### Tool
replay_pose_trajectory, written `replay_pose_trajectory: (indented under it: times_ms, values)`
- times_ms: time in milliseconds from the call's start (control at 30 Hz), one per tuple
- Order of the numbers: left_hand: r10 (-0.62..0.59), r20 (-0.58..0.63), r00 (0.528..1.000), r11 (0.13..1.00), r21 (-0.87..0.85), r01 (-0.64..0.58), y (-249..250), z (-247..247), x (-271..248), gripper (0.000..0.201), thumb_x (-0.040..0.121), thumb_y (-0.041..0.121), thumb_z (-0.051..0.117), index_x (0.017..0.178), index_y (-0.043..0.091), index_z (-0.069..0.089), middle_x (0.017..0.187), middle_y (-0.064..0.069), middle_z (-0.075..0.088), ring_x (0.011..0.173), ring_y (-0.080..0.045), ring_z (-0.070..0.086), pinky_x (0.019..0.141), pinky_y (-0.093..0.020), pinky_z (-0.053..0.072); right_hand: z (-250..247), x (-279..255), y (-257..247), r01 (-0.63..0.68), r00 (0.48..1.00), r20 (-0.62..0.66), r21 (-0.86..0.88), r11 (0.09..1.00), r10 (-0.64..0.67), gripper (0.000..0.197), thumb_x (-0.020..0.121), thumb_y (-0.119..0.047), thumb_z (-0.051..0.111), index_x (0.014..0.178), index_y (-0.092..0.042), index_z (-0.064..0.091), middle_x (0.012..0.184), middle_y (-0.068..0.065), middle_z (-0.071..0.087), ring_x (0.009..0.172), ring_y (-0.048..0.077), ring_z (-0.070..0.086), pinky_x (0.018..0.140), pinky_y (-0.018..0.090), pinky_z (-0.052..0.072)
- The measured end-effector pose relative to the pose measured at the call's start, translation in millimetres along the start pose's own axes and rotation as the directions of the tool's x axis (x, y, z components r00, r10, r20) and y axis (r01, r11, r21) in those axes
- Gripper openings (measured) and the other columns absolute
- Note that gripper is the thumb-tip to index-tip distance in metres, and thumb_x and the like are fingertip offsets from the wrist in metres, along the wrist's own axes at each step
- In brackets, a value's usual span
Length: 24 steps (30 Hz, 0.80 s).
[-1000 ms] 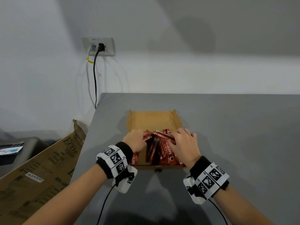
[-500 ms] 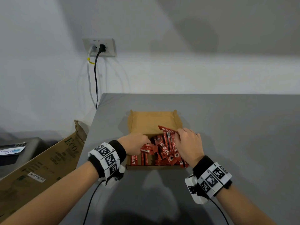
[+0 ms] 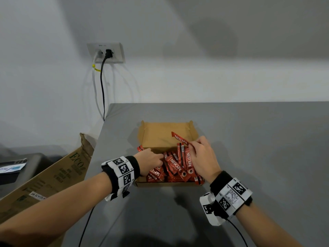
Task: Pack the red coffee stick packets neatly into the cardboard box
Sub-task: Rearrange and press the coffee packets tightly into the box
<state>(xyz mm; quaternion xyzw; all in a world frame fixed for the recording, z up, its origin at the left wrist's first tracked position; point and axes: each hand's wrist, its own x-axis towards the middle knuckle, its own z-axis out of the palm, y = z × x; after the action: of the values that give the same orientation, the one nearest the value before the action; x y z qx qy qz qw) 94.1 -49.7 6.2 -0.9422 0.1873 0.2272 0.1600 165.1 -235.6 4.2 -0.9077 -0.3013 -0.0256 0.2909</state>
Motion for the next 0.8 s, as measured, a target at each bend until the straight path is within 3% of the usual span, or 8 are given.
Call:
replay_pose_trajectory:
  times_ms: [100, 200, 367, 433, 600, 700, 733, 800]
  values:
    - [0.027, -0.036, 0.999, 1.000, 0.001, -0.027, -3, 3, 0, 0.030, 0.084, 0.009, 0.057, 0.114, 0.009, 0.056, 0.114, -0.006, 0.060, 0.100, -0.025, 0.059, 0.091, -0.036, 0.042, -3, 3, -3, 0.033, 0.999, 0.008, 0.122, 0.992, -0.034, 0.023, 0.095, -0.013, 0.049, 0.113, -0.007, 0.063, 0.098, 0.000, 0.053, 0.091, 0.012, 0.051, 0.086, 0.028, 0.047]
    - [0.004, -0.108, 0.994, 1.000, -0.026, -0.007, -4, 7, 1, 0.024, 0.083, 0.016, 0.057, 0.106, 0.010, 0.056, 0.096, -0.006, 0.064, 0.090, -0.025, 0.060, 0.085, -0.034, 0.040, -5, 7, -3, 0.028, 0.999, 0.030, 0.162, 0.986, -0.034, 0.024, 0.092, -0.017, 0.056, 0.115, -0.011, 0.062, 0.107, 0.000, 0.063, 0.096, 0.008, 0.057, 0.089, 0.025, 0.049]
    - [-0.052, -0.177, 0.983, 0.995, -0.093, 0.036, -2, 13, 1, 0.046, 0.081, 0.019, 0.060, 0.126, 0.013, 0.048, 0.115, -0.002, 0.060, 0.101, -0.021, 0.053, 0.089, -0.034, 0.038, -2, 7, -1, -0.029, 1.000, 0.018, 0.246, 0.969, 0.026, 0.016, 0.090, -0.015, 0.059, 0.104, -0.012, 0.065, 0.100, 0.002, 0.066, 0.087, 0.004, 0.058, 0.074, 0.003, 0.040]
    - [-0.078, -0.207, 0.975, 0.992, -0.115, 0.055, -2, 14, 0, 0.048, 0.082, 0.016, 0.058, 0.129, 0.014, 0.048, 0.117, 0.001, 0.060, 0.102, -0.020, 0.052, 0.090, -0.033, 0.039, -2, 7, -1, -0.053, 0.999, 0.020, 0.283, 0.958, 0.049, 0.014, 0.090, -0.014, 0.060, 0.102, -0.012, 0.065, 0.099, 0.002, 0.068, 0.088, 0.005, 0.060, 0.075, 0.003, 0.040]
    - [-0.184, -0.342, 0.922, 0.967, -0.232, 0.107, -7, 11, -7, 0.019, 0.087, 0.025, 0.051, 0.103, 0.018, 0.059, 0.099, 0.004, 0.061, 0.096, -0.016, 0.051, 0.089, -0.031, 0.037, -1, 7, -1, -0.063, 0.998, 0.021, 0.331, 0.942, 0.059, 0.011, 0.091, -0.011, 0.056, 0.101, -0.012, 0.062, 0.098, 0.001, 0.068, 0.089, 0.006, 0.063, 0.075, 0.006, 0.045]
    - [-0.319, -0.407, 0.856, 0.878, -0.468, 0.105, -19, 5, -18, 0.016, 0.087, 0.023, 0.054, 0.103, 0.020, 0.060, 0.104, 0.007, 0.056, 0.106, -0.011, 0.045, 0.103, -0.032, 0.029, -4, 7, 1, -0.061, 0.997, -0.021, 0.376, 0.925, 0.074, 0.009, 0.093, -0.007, 0.053, 0.094, -0.016, 0.055, 0.087, -0.003, 0.067, 0.073, 0.005, 0.064, 0.059, 0.008, 0.047]
    - [-0.375, -0.410, 0.832, 0.819, -0.567, 0.089, -22, 4, -22, 0.013, 0.087, 0.018, 0.056, 0.099, 0.018, 0.060, 0.102, 0.006, 0.057, 0.103, -0.012, 0.048, 0.100, -0.030, 0.033, -5, 7, 1, -0.061, 0.996, -0.039, 0.380, 0.923, 0.082, 0.010, 0.093, -0.006, 0.052, 0.093, -0.016, 0.053, 0.084, -0.004, 0.065, 0.066, 0.003, 0.061, 0.054, 0.007, 0.045]
    - [-0.445, -0.358, 0.821, 0.705, -0.705, 0.075, -26, 3, -27, 0.008, 0.088, 0.011, 0.056, 0.088, 0.018, 0.054, 0.086, 0.004, 0.059, 0.085, -0.017, 0.058, 0.075, -0.026, 0.044, -4, 6, 1, -0.072, 0.994, -0.046, 0.399, 0.914, 0.099, 0.011, 0.092, -0.004, 0.053, 0.092, -0.015, 0.050, 0.084, -0.004, 0.063, 0.064, -0.001, 0.058, 0.054, 0.006, 0.045]
